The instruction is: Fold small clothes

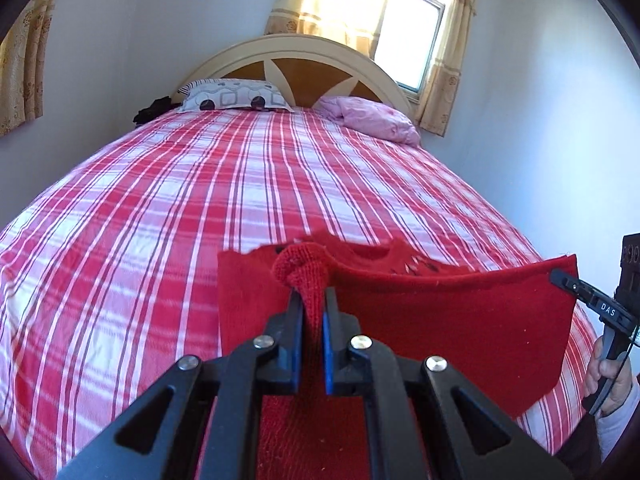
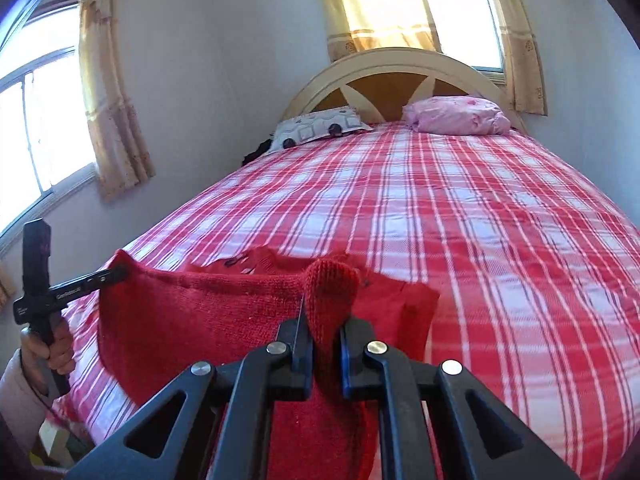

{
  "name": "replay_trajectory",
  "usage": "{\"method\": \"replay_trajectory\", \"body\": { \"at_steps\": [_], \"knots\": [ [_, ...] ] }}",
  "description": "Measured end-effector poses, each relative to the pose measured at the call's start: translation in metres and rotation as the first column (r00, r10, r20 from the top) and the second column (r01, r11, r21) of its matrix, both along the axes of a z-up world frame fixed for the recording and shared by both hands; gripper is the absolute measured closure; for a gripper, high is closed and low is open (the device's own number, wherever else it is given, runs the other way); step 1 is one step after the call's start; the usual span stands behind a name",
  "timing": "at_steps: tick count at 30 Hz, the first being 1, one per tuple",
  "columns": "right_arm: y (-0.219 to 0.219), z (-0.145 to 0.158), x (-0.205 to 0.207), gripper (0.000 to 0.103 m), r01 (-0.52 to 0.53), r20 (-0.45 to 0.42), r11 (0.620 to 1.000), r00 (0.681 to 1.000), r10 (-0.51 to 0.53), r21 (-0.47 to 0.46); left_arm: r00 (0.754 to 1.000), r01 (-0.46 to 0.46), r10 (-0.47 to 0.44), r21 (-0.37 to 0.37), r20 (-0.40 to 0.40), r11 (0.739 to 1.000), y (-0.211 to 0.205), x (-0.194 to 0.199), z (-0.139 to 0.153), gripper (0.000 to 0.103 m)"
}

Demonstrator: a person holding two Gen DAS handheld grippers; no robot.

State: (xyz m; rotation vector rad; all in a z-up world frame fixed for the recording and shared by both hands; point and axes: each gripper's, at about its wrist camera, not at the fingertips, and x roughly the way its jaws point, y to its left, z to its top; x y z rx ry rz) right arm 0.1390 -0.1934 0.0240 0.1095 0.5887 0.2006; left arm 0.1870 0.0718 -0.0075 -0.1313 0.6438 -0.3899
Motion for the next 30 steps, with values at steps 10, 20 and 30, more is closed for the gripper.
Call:
{"method": "replay_trajectory", "body": {
  "at_steps": [10, 20, 30],
  "knots": [
    [-0.003, -0.005, 0.115, 0.094, 0.067, -0.013, 0.993, 0.998, -0.068, -0.098, 0.997, -0.062, 0.063, 0.032, -0.033, 0.998, -0.018, 0.093, -0.005, 0.095],
    [-0.015, -0.092, 0.189, 0.094, 0.124, -0.174, 0.975, 0.972, -0.157, -0.184, 0.972, -0.123, 0.147, 0.137, -0.184, 0.983, -0.04, 0.164, -0.083, 0.095],
    [-0.027, -0.121, 0.207, 0.083, 0.142, -0.337, 0.975, 0.921, -0.194, -0.172, 0.951, -0.143, 0.178, 0.152, -0.251, 0.978, -0.038, 0.172, -0.093, 0.082]
  ]
}}
